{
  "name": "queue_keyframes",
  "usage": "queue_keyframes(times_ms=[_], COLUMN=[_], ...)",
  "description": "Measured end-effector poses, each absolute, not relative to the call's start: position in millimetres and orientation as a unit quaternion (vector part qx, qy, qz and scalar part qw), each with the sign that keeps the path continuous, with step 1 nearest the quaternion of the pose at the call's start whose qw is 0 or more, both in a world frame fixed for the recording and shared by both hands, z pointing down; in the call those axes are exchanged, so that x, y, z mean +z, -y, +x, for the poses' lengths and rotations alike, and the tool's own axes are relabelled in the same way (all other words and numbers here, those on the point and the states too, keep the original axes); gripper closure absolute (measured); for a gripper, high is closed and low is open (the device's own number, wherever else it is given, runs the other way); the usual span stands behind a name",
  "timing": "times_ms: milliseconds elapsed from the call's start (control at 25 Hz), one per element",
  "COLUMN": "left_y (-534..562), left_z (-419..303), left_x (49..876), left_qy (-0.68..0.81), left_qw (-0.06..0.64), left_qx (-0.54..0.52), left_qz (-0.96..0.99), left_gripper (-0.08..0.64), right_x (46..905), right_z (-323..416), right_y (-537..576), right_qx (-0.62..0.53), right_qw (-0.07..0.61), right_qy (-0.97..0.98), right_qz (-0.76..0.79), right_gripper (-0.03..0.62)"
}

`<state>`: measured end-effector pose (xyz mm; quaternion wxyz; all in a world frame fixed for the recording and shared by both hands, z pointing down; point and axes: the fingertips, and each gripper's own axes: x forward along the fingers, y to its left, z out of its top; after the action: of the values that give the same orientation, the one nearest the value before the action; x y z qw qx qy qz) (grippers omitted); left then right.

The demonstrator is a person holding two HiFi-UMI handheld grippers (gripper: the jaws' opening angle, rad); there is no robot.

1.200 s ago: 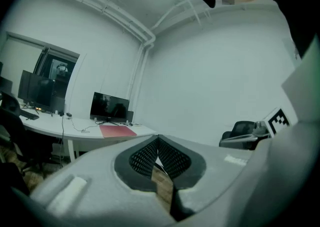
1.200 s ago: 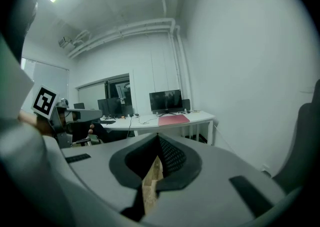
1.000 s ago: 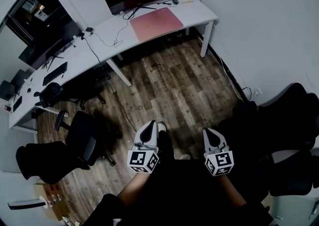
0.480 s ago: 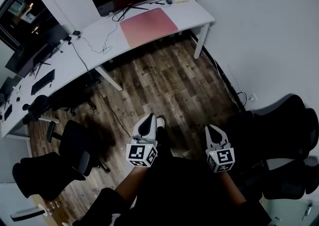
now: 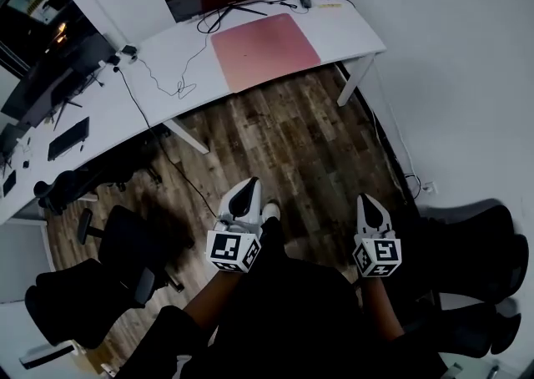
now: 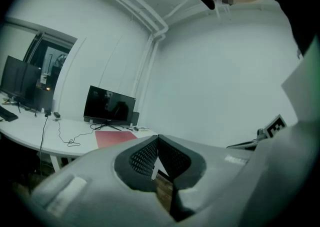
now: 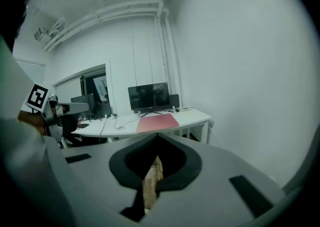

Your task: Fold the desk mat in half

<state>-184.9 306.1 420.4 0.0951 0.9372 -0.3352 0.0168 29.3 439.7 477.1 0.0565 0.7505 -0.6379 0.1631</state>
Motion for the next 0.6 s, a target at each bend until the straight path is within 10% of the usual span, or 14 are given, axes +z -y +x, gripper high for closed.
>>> queue_keyframes(times_ms=[600], left_y=[-154.0], left_z=[-194.3], left_x=[432.5], left_qy=[0.345], left_qw=[0.134], left_qx=[0.001], left_qz=[0.929], left_gripper=[0.538], right_x=[469.9], right_z=[16.8], right_y=[-278.8], right_qx=[0.169], right_qw=[0.107], right_qy=[0.653], right_qz=[0.730], right_gripper=[0.594])
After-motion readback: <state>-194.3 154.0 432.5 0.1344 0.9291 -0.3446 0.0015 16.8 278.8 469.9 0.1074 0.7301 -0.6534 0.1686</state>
